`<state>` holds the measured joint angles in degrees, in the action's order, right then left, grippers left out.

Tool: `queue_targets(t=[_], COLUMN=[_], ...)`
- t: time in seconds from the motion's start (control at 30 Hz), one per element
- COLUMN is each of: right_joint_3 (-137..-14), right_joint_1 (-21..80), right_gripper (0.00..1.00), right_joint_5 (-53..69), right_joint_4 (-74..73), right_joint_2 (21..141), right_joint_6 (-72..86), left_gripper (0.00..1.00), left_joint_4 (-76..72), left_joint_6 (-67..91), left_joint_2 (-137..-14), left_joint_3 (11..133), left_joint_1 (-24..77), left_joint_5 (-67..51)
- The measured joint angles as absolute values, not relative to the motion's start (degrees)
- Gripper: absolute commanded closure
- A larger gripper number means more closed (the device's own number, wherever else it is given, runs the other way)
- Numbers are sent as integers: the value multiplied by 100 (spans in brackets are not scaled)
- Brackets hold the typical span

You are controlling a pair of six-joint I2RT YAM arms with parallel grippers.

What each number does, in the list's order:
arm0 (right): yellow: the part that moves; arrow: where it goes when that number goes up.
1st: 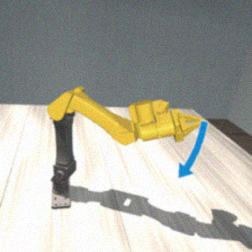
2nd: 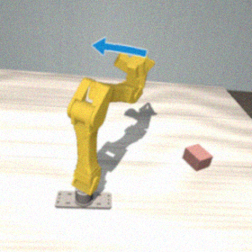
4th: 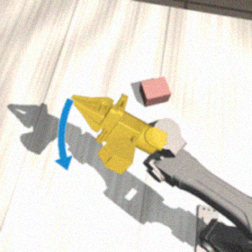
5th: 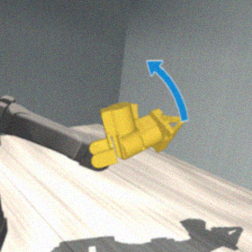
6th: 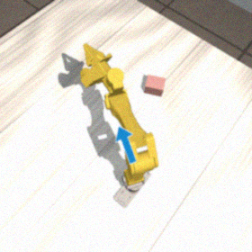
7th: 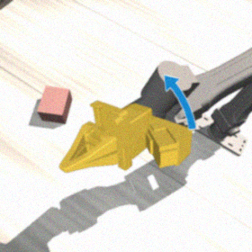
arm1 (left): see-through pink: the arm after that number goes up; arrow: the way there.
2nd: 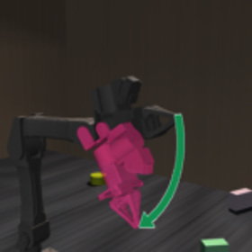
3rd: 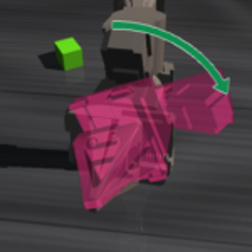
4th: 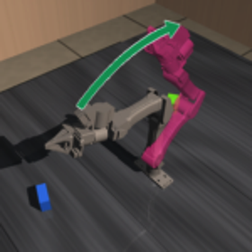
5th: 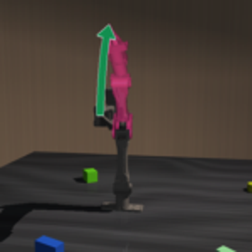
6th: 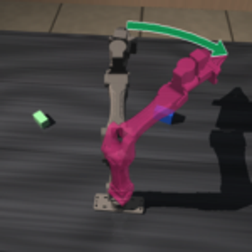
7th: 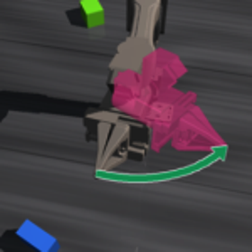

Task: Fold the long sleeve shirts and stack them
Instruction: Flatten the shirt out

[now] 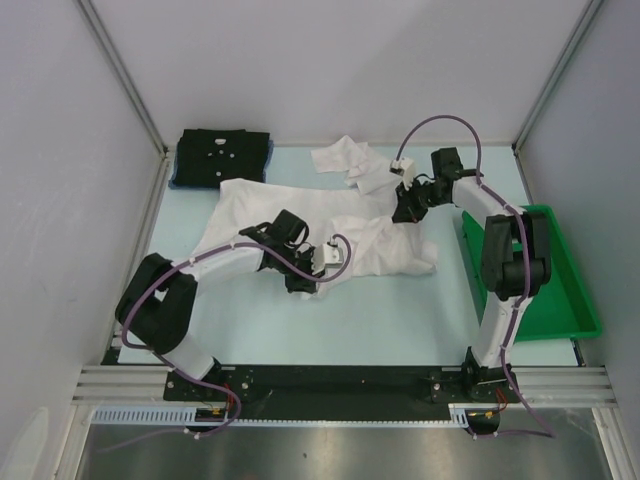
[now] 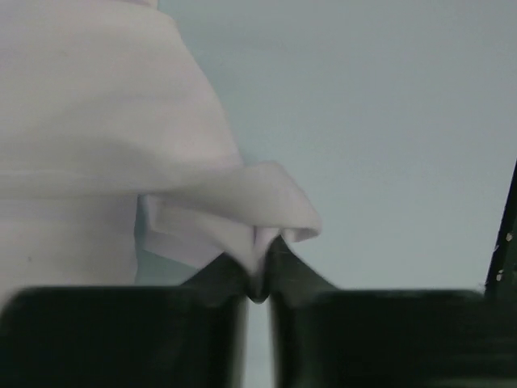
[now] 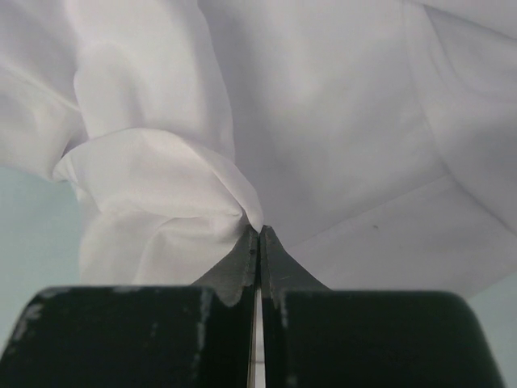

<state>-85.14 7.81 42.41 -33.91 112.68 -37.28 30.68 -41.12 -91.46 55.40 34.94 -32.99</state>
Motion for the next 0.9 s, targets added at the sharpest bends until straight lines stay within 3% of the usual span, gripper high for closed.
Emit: queue_targets(t=[0.13,0.27,0.43,0.53,0.57,0.63,0.7,0.73,0.83,0.9], right_joint_3=[-8221,-7870,-7111,-6523,-6292,-5972,-5721,-5605,-5443,-5411], right_joint_1=[821,875,996,1055,1083,1125,1146,1149,1151,1149], right_gripper=[100,100,100,100,100,100,100,100,90,81], right_joint_5=[4276,4318,4480,4595,4648,4707,4746,4762,4788,4790], right_joint_4=[-3326,-3328,-3684,-4112,-4257,-4497,-4665,-4744,-4866,-4921], right_joint_2=[10973,10665,9780,8958,8621,8130,7789,7666,7607,7616], right_joint_6=[-3728,-3822,-4257,-4602,-4737,-4921,-5063,-5151,-5256,-5271], left_gripper=[100,100,100,97,71,50,39,21,17,17], left_joint_4=[3299,4565,5741,5061,4456,2764,1439,821,69,353], left_joint_6=[-4121,-4510,-4609,-3387,-2620,-998,355,1116,2185,2252], left_joint_2=[-9115,-8761,-8549,-8659,-8667,-8759,-9056,-9393,-10263,-10595], left_joint_3=[5566,6055,8134,8969,8965,8619,8305,8272,8409,8477], left_joint_1=[3564,3621,3531,3109,2845,2320,1927,1732,1435,1227], left_joint_5=[-3389,-4086,-5148,-6036,-6230,-6307,-6069,-5850,-5343,-5061])
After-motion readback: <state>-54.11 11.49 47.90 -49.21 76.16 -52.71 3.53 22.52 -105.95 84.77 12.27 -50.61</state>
